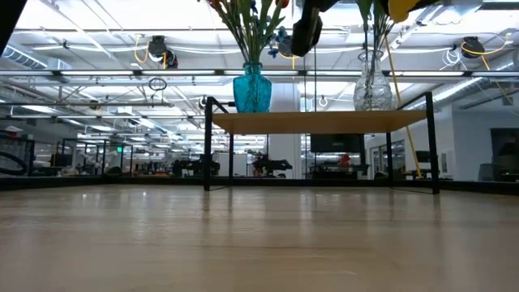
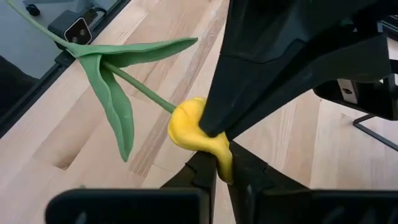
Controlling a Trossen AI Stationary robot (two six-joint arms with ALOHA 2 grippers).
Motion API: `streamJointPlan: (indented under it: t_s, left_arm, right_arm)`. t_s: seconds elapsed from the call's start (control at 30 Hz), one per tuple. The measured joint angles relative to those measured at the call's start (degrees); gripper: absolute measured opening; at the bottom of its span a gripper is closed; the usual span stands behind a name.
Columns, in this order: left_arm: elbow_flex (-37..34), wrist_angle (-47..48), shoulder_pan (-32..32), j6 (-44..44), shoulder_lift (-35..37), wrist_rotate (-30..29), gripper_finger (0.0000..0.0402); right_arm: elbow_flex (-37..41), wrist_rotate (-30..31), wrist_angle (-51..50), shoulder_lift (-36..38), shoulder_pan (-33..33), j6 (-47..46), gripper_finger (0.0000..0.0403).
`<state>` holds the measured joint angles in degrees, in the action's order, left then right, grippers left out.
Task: Pick and place flowers into a vace then onto a shelf
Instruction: Put the yellow tulip into the transparent vase
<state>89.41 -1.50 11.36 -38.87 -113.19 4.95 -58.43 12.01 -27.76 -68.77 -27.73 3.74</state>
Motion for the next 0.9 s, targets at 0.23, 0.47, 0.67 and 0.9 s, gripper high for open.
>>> streamJointPlan:
  t_s: [0.23, 0.47, 0.67, 0.9]
  left_arm:
    - [-0.05, 6.32, 0.61, 0.53, -0.09, 0.70, 0.0005]
    - [-0.07, 7.28, 1.42, -3.29, 1.34, -1.45, 0.0003]
    - [-0.04, 6.39, 1.62, 3.25, 11.49, -11.16, 0.0002]
    - [0.13, -11.42, 1.42, 31.31, 23.94, -20.23, 0.0001]
  right_arm:
    - [-0.03, 0.00, -0.93, 0.05, 0.00, -5.29, 0.0085]
    - [-0.15, 3.62, -7.68, 0.10, 0.00, -12.14, 0.0168]
    - [-0.11, 0.98, -21.51, -0.06, -0.18, -29.95, 0.0193]
    - [4.15, -1.71, -14.54, -0.11, -2.15, -34.64, 0.0187]
